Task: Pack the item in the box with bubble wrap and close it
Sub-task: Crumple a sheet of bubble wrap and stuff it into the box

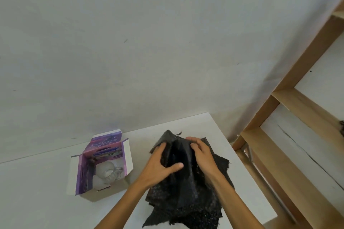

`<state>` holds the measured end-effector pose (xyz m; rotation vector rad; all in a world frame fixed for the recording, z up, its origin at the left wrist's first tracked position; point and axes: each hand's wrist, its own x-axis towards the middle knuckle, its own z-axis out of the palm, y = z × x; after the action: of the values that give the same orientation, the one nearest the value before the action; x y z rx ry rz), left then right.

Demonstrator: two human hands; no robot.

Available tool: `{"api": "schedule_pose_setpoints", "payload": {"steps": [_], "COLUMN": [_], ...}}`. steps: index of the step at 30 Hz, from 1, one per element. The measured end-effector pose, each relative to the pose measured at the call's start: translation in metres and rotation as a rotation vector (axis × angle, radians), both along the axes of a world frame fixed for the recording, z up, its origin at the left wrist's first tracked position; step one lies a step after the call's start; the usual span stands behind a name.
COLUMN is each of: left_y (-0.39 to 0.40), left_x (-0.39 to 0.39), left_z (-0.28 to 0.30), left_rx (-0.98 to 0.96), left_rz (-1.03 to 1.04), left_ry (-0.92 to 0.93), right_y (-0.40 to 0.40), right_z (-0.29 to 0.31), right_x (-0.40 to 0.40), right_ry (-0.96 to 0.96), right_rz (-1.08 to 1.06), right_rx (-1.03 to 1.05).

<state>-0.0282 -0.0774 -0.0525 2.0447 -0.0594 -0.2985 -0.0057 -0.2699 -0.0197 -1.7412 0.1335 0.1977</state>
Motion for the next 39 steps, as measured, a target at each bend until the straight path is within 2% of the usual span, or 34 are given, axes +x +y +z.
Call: {"api": "schedule_pose_setpoints", "payload": {"steps": [7, 9, 12, 17, 20, 23, 25, 27, 31, 36, 39], "left_y": [0.020, 0.029, 0.040, 0.058, 0.065, 0.072, 0.073, 0.072, 0.067, 0.083, 0.108], "left_x": [0.005, 0.008, 0.011, 0.015, 0.019, 0.022, 0.026, 0.032, 0.044, 0.053, 0.050], "left_z": [0.026, 0.033, 0.033, 0.022, 0.013, 0.009, 0.014, 0.026, 0.055, 0.086, 0.097], "left_rx": [0.036, 0.023, -0.057, -0.093, 0.083, 0.404, 0.400, 0.235, 0.107, -0.115, -0.107], "left_rz": [0.043, 0.045, 0.055, 0.040, 0.040, 0.078, 0.089, 0.019, -0.137, -0.042, 0.033], "left_ry": [-0.120, -0.141, -0.114, 0.029, 0.106, 0.121, 0.065, -0.004, -0.106, -0.159, -0.228], "right_y": [0.039, 0.046, 0.051, 0.048, 0.044, 0.040, 0.040, 0.043, 0.063, 0.094, 0.118], "right_z": [0.025, 0.023, 0.015, 0.001, 0.000, 0.005, 0.013, 0.027, 0.065, 0.089, 0.087], "right_x": [0.004, 0.000, -0.003, 0.001, 0.006, 0.013, 0.020, 0.025, 0.038, 0.059, 0.062], "right_ry": [0.060, 0.018, -0.033, -0.121, -0.135, -0.174, -0.222, -0.240, -0.195, -0.026, -0.132], "right_rz": [0.078, 0.147, 0.256, 0.331, 0.305, 0.308, 0.293, 0.201, 0.075, 0.130, 0.146], "right_rx": [0.156, 0.084, -0.133, -0.391, -0.518, -0.625, -0.708, -0.633, -0.240, 0.162, 0.151]}}
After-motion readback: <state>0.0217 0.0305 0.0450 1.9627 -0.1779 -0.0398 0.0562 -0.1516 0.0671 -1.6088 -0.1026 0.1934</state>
